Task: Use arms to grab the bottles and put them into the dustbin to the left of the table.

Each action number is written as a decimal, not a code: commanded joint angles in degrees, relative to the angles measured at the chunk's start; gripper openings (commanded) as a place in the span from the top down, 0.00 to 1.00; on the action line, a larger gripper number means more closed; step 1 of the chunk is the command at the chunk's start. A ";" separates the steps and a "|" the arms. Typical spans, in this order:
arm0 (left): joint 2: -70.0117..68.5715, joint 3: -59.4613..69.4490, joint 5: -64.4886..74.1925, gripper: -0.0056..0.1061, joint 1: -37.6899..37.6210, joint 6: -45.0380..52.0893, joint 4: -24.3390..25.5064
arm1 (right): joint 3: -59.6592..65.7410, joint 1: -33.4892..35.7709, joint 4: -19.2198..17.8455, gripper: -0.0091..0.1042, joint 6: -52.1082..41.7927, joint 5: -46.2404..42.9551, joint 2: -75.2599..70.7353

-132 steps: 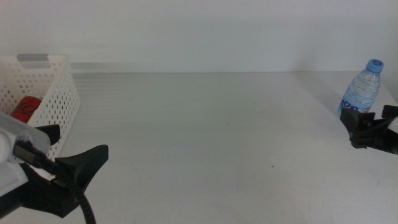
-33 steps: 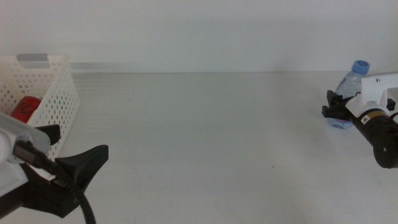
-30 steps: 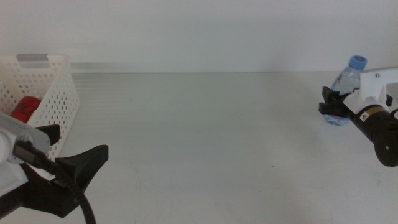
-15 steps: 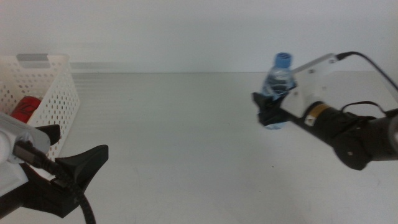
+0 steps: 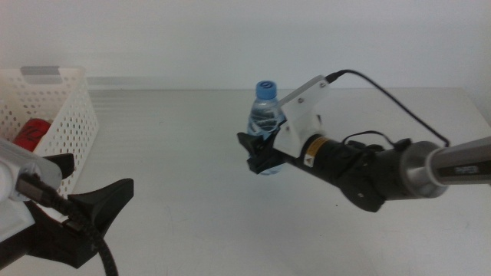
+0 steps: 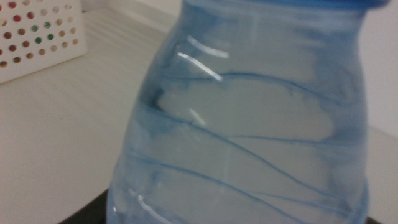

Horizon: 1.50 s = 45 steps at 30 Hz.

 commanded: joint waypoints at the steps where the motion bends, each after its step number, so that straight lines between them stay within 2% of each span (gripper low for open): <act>1: -0.06 -1.73 -4.21 0.14 -0.19 -0.78 -0.26 | -3.73 1.03 0.41 0.92 1.63 -6.63 -2.01; 19: -0.06 -1.73 -4.21 0.14 -0.19 -0.78 -0.26 | -7.89 3.81 0.45 0.90 1.83 -7.06 4.33; 20: -0.06 -1.73 -4.21 0.14 -0.19 -0.78 -0.26 | -7.83 3.99 -1.42 0.71 2.02 -6.95 4.33; 26: -0.06 -1.73 -4.21 0.14 -0.19 -0.78 -0.26 | -7.78 4.07 -5.40 0.40 2.08 -6.79 4.33; 30: -0.06 -1.73 -4.21 0.14 -0.19 -0.78 -0.26 | -7.78 4.07 -5.29 0.24 2.52 -6.72 4.33; 33: -0.06 -1.73 -4.21 0.14 -0.19 -0.78 -0.26 | -7.78 4.07 -5.14 0.21 2.52 -6.72 4.33; 37: -0.06 -1.73 -4.21 0.14 -0.19 -0.78 -0.26 | -6.80 4.07 -5.08 0.23 5.65 -3.65 2.53; 45: -0.06 -1.73 -4.21 0.14 -0.19 -0.78 -0.26 | 2.67 4.07 -5.13 0.25 5.98 -3.48 -5.56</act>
